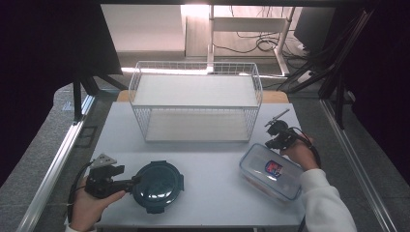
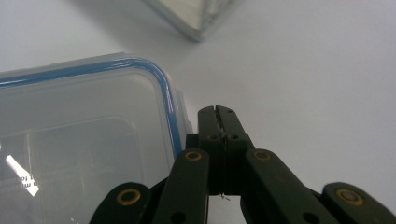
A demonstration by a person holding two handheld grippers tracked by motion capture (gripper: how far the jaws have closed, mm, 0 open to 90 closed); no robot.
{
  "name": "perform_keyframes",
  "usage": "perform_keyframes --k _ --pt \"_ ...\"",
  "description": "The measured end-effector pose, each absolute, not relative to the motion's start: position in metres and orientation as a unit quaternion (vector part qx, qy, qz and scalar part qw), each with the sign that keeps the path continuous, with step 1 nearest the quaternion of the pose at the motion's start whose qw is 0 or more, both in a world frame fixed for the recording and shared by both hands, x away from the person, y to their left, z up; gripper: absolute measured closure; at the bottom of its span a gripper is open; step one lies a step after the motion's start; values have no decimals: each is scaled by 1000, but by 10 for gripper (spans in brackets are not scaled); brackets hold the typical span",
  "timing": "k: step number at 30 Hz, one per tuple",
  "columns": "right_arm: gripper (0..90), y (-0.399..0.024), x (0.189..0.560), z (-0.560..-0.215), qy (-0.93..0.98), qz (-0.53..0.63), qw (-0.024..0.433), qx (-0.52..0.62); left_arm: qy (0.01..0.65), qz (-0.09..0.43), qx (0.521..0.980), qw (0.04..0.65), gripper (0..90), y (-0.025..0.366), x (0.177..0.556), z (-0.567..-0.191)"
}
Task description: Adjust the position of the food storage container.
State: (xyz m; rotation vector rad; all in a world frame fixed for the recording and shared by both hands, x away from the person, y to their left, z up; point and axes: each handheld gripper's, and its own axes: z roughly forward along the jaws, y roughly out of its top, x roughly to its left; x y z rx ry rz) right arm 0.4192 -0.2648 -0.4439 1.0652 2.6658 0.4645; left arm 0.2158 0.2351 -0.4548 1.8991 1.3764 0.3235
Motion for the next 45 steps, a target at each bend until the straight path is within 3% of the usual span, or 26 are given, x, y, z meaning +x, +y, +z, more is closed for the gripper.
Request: perform_keyframes --k 18,31,37,45 --pt "892 -221 395 -442 939 146 121 288 540 145 740 374 244 236 215 -455" --pt "891 -310 336 -412 854 221 187 432 534 138 743 379 244 233 214 -453" --pt "891 -346 285 -426 823 234 205 476 534 136 742 381 244 232 215 -454" --pt "892 -367 256 -443 810 221 204 504 532 136 745 379 244 230 215 -455"
